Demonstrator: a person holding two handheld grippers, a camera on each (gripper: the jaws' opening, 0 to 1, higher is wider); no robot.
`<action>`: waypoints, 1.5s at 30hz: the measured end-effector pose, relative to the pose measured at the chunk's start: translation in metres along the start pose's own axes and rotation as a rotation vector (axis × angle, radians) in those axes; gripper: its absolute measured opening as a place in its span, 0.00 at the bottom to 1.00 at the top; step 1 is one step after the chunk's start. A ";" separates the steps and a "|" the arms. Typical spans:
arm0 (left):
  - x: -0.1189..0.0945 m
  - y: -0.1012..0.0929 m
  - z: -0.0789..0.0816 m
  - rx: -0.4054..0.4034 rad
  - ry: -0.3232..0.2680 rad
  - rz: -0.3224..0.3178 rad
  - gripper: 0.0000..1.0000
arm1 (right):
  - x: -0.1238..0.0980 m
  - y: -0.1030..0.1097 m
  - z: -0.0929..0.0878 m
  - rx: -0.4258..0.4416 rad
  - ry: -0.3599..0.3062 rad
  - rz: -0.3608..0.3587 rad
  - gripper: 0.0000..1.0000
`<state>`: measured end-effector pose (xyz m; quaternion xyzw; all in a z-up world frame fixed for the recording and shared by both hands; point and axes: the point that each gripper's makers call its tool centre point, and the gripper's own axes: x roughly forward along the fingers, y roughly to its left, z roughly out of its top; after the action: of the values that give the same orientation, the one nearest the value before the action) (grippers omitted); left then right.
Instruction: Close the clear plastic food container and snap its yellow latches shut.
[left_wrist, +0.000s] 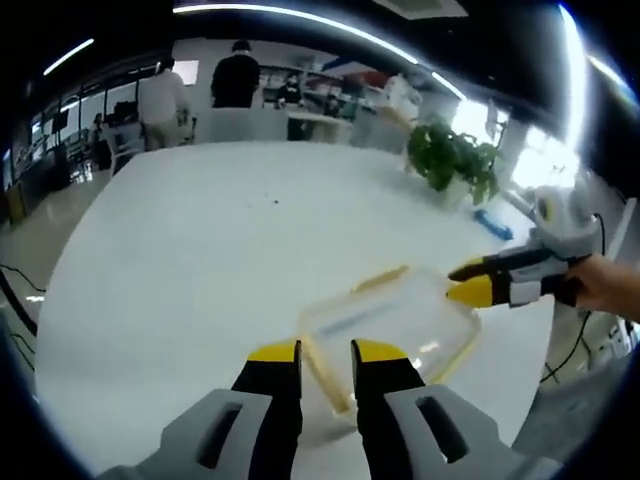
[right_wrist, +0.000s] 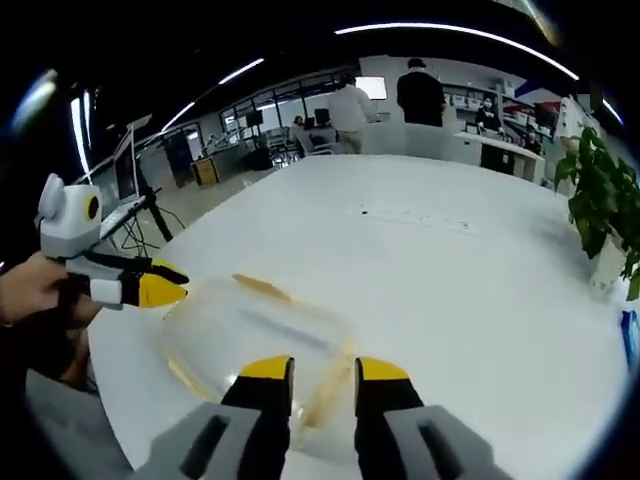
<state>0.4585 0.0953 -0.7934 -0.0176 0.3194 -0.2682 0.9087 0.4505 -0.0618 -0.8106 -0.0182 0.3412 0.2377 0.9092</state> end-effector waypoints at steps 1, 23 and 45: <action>-0.001 -0.001 0.000 0.010 0.003 -0.002 0.17 | -0.001 -0.001 0.000 -0.005 -0.001 -0.002 0.21; 0.001 -0.036 0.000 0.141 0.015 -0.063 0.13 | 0.004 0.024 0.015 -0.054 -0.044 0.063 0.17; 0.013 -0.061 0.002 0.269 0.025 -0.172 0.00 | 0.025 0.057 0.027 -0.145 -0.059 0.198 0.09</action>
<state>0.4389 0.0361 -0.7869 0.0801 0.2891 -0.3854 0.8726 0.4581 0.0044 -0.7980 -0.0430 0.2964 0.3507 0.8873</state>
